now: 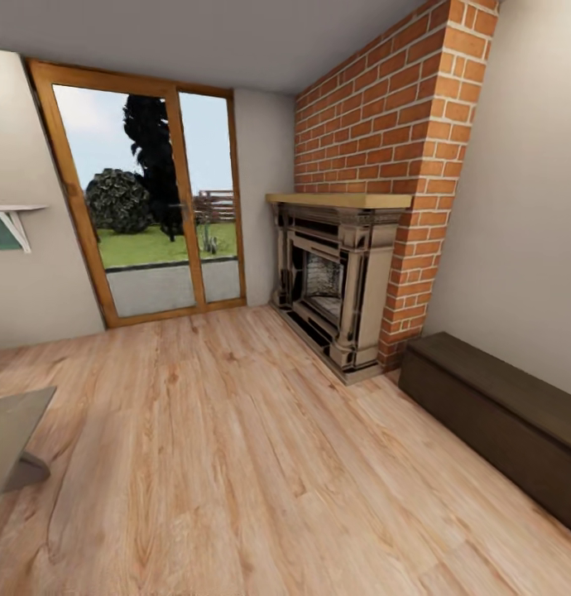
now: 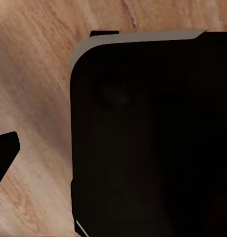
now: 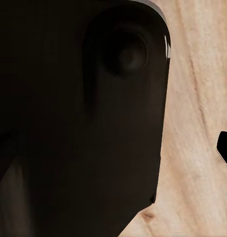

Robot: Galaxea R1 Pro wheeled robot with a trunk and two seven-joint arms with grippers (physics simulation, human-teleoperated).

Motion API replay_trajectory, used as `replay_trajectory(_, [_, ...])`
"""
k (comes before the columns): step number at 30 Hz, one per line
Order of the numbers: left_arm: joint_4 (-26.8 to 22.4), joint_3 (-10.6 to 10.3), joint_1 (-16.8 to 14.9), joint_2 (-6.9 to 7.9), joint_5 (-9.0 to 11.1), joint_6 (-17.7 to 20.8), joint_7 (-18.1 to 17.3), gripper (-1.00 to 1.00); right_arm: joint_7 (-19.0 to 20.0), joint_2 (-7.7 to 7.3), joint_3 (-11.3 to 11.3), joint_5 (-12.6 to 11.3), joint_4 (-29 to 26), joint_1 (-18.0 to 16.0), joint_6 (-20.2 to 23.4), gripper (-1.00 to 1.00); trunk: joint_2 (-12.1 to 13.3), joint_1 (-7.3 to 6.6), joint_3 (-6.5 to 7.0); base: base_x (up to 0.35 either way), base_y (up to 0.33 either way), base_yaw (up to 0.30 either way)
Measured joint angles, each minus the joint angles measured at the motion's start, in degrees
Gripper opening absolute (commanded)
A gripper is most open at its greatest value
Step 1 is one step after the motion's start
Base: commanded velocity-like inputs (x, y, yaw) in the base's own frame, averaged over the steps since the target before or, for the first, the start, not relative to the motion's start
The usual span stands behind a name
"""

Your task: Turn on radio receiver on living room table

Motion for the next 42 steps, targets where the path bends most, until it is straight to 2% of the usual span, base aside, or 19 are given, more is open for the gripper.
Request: replay_trajectory(42, [0.00,0.00,0.00,0.09,0.00,0.00,0.00,1.00,0.00,0.00,0.00,0.00,0.00,0.00,-0.01,1.00,0.00,0.00,0.00,0.000,0.000,0.271])
